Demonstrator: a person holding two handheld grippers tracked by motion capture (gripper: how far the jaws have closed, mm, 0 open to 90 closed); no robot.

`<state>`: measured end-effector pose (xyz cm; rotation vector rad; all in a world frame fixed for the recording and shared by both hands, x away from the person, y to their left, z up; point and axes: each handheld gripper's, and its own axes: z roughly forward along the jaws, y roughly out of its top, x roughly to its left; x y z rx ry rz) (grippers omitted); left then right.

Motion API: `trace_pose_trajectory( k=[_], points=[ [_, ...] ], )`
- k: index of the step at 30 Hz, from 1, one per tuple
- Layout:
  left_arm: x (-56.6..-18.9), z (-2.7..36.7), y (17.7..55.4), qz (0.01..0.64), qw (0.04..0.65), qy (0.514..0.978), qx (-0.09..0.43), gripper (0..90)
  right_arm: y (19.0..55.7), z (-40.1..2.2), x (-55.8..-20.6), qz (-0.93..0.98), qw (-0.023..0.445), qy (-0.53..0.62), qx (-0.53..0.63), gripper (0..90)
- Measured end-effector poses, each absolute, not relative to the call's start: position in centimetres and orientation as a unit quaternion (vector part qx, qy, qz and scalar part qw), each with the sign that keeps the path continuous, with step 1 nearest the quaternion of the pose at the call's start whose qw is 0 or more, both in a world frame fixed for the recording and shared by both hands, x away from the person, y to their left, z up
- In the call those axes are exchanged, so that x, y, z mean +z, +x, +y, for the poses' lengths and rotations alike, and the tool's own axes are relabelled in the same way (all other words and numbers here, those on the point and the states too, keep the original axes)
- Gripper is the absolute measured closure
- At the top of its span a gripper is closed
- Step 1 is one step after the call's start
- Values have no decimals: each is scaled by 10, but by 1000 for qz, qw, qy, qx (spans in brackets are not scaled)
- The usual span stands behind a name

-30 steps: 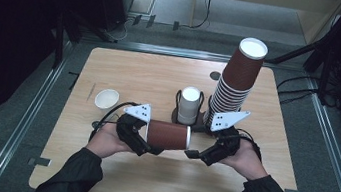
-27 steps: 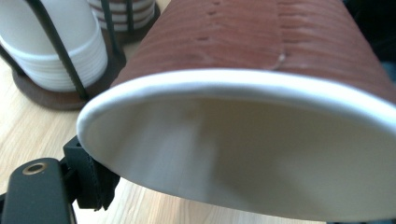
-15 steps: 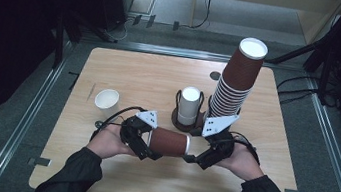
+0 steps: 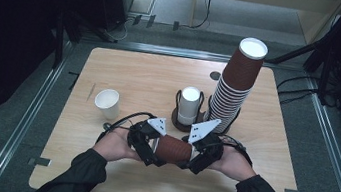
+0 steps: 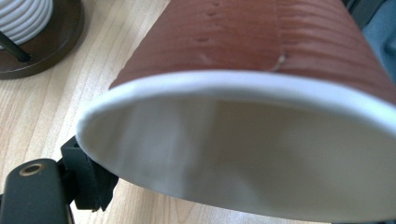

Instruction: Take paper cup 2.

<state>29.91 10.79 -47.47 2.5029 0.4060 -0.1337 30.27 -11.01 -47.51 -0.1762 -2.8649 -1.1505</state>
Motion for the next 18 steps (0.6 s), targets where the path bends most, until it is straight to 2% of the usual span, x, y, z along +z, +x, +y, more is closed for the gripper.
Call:
trace_pose_trajectory(
  k=[10,18],
  points=[
    [-477,103,299,157,284,944,-54,87,300,-97,-483,-940,18,-35,-340,215],
    [-473,108,301,164,310,935,-57,33,302,-101,-479,-932,28,-39,-359,218]
  ],
)
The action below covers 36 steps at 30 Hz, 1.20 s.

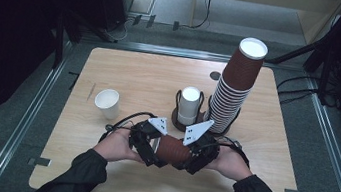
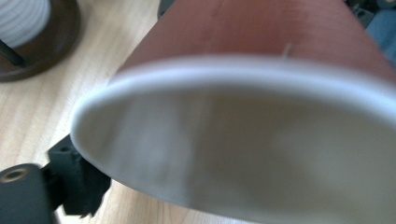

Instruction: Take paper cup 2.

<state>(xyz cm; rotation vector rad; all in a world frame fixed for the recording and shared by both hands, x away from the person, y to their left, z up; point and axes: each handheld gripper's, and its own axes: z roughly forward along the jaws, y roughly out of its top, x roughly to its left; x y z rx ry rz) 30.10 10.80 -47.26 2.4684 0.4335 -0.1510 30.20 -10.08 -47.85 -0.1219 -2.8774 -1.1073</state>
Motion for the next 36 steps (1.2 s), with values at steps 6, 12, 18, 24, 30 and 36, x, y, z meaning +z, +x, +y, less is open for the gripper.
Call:
trace_pose_trajectory(
  k=[6,12,18,24,30,36],
  points=[
    [-468,116,303,170,332,926,-54,30,305,-108,-475,-927,24,-47,-371,218],
    [-468,124,303,176,342,921,-55,31,307,-114,-473,-925,20,-56,-375,217],
    [-465,134,304,193,361,911,-51,32,310,-124,-465,-915,14,-67,-397,217],
    [-465,140,305,196,370,907,-45,32,312,-137,-458,-904,1,-78,-419,216],
    [-463,142,305,204,389,897,-42,33,313,-145,-454,-894,-4,-89,-440,216],
    [-457,142,305,210,428,878,-38,37,313,-148,-452,-879,-8,-99,-466,216]
  ],
)
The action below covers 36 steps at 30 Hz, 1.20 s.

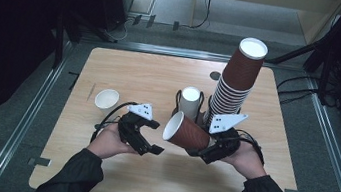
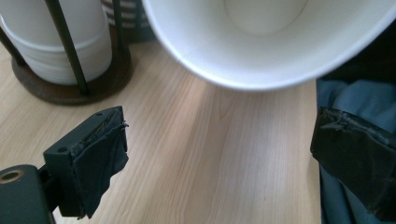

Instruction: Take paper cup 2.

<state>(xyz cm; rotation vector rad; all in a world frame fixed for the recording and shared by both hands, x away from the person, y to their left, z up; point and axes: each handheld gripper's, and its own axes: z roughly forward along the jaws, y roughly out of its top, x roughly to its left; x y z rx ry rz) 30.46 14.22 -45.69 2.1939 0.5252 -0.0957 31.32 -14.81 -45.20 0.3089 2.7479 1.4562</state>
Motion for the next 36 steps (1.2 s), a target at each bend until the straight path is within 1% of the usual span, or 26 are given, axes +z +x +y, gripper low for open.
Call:
trace_pose_trajectory(
  k=[7,14,19,25,28,31,34,36],
  points=[
    [-449,140,302,214,475,852,-45,37,312,-141,-457,871,2,99,481,216],
    [-448,134,302,217,489,844,-49,39,309,-127,-465,872,0,87,482,215],
    [-447,138,304,233,513,824,-59,56,309,-124,-465,871,5,88,484,216],
    [-445,136,302,226,512,828,-43,97,309,-123,-465,874,7,90,478,218],
    [-443,138,303,226,514,826,-51,126,309,-124,-465,873,5,92,480,220],
    [-444,138,304,228,510,828,-57,137,310,-124,-464,874,-6,95,476,218],
    [-443,136,303,225,506,831,-54,143,310,-123,-465,878,-18,102,467,203],
    [-441,138,303,223,507,831,-51,144,312,-124,-464,877,-34,108,467,141]
  ],
)
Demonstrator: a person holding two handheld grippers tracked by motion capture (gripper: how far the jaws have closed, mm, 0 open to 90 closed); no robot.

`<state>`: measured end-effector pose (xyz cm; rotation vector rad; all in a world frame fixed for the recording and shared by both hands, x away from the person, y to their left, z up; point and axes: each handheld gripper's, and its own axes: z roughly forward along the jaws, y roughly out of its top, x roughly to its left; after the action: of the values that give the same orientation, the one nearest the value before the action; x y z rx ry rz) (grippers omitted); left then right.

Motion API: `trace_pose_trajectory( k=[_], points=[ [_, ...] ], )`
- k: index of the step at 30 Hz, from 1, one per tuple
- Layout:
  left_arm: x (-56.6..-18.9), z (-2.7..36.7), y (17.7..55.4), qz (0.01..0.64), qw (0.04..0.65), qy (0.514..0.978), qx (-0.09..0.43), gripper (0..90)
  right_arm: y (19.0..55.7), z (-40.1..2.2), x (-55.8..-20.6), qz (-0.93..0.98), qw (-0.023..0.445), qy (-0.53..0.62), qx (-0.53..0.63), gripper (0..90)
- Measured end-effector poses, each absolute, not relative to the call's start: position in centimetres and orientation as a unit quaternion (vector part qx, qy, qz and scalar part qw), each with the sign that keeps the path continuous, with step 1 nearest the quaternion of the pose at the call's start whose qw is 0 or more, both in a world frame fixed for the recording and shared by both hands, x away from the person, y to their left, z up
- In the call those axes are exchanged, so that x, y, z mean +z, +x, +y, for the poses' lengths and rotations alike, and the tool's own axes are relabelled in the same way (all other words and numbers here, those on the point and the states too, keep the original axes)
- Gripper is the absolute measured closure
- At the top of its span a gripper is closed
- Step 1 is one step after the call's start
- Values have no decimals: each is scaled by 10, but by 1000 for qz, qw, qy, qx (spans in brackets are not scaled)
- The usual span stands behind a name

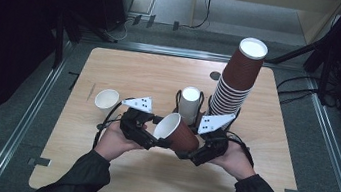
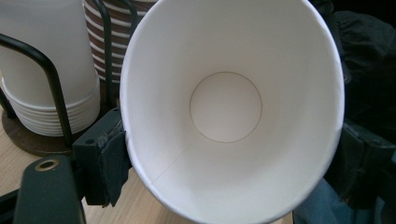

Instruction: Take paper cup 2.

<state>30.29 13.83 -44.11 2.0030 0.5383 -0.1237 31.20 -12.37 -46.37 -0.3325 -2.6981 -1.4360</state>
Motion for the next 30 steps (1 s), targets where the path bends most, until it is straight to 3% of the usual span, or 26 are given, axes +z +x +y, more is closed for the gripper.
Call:
trace_pose_trajectory(
  k=[18,30],
  points=[
    [-440,152,306,226,448,865,-23,142,313,-140,-462,-880,20,-116,-459,142],
    [-441,138,305,205,386,899,-7,142,313,-133,-477,-882,41,-117,-454,145]
  ],
)
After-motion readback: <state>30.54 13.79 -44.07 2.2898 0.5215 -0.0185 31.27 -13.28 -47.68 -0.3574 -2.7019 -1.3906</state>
